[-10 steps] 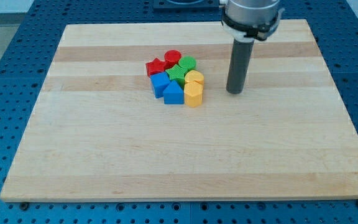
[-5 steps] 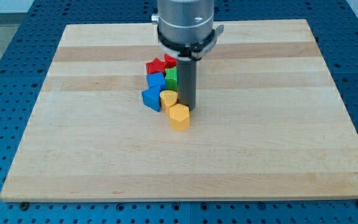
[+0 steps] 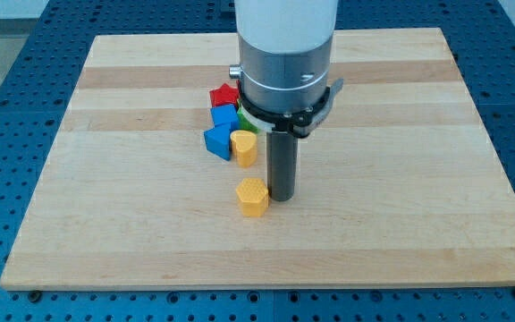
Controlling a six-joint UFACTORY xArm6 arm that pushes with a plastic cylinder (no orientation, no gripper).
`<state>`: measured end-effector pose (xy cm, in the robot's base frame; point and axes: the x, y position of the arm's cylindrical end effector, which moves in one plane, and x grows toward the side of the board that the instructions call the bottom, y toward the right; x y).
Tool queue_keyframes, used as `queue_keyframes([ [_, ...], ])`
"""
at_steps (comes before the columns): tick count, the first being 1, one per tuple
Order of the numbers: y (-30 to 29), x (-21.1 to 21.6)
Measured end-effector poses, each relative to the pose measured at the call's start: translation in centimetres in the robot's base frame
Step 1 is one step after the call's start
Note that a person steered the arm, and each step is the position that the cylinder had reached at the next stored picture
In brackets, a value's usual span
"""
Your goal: Slide the yellow hexagon to the center left of the board
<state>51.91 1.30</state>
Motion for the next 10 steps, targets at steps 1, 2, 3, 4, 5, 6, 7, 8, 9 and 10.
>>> queue_keyframes([
  [1, -3.2, 1.3],
  [2, -10.0, 3.0],
  [3, -15.7, 3.5],
  [4, -18.1, 1.8],
  [5, -20.3, -0.7],
  [6, -19.9, -1.1],
  [7, -17.8, 0.2],
  [8, -15.7, 0.9],
  [9, -14.8, -1.1],
  [10, -15.5, -4.4],
])
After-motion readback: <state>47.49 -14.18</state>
